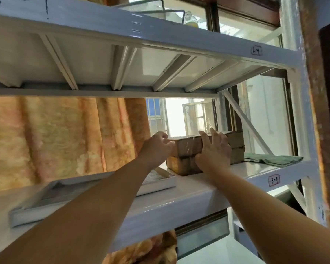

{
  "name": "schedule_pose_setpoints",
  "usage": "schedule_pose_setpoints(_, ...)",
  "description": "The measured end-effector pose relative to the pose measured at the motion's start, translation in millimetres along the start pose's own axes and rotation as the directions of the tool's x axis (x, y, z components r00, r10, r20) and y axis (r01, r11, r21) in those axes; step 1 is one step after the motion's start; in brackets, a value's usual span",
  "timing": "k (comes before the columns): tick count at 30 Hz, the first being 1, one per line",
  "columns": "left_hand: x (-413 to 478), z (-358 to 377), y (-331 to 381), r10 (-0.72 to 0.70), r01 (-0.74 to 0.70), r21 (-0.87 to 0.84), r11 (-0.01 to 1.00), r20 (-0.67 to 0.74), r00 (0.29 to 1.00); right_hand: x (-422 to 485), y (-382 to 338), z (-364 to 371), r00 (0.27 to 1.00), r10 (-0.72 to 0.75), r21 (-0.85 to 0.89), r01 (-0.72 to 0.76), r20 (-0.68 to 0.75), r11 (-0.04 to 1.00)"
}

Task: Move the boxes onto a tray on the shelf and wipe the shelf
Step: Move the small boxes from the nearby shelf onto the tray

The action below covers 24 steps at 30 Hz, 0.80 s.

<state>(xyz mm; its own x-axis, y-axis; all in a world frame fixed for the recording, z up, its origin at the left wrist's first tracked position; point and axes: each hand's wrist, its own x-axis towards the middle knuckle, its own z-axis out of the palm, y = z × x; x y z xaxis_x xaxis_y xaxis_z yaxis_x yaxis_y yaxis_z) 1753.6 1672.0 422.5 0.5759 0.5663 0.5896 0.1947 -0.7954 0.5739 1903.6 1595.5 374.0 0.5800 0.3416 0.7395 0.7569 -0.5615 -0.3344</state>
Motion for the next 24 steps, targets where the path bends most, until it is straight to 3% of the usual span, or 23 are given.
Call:
schedule_pose_setpoints(3, 20, 24, -1, -0.016, 0.012, 0.122, 0.992, 0.027, 1.000, 9, 12, 1, 1.000, 0.014, 0.023, -0.015, 0.026, 1.000)
schedule_pose_setpoints(6, 37, 40, 2, 0.091, -0.090, 0.309, 0.947, 0.011, 0.996, 18, 10, 2, 0.997, 0.057, 0.094, -0.062, 0.056, 0.994)
schedule_pose_setpoints(8, 42, 48, 3, 0.224, -0.211, 0.428, 0.879, 0.019, 0.974, 24, 6, 3, 0.995, 0.073, 0.178, -0.084, 0.069, 0.980)
schedule_pose_setpoints(11, 40, 64, -6, 0.443, -0.360, 0.618, 0.699, 0.020, 0.896, 29, 9, 10, 0.996, 0.010, 0.216, -0.029, 0.089, 0.976)
schedule_pose_setpoints(13, 38, 71, -12, 0.499, -0.393, 0.658, 0.643, 0.029, 0.866, 28, 15, 11, 0.996, -0.019, 0.228, -0.002, 0.092, 0.974)
schedule_pose_setpoints(19, 39, 74, -12, 0.420, -0.335, 0.586, 0.738, -0.010, 0.908, 23, 16, 9, 0.997, -0.037, 0.210, 0.022, 0.067, 0.978)
schedule_pose_setpoints(24, 40, 74, -8, 0.384, -0.290, 0.456, 0.841, -0.128, 0.914, 22, 19, 9, 0.997, -0.046, 0.191, 0.032, 0.068, 0.981)
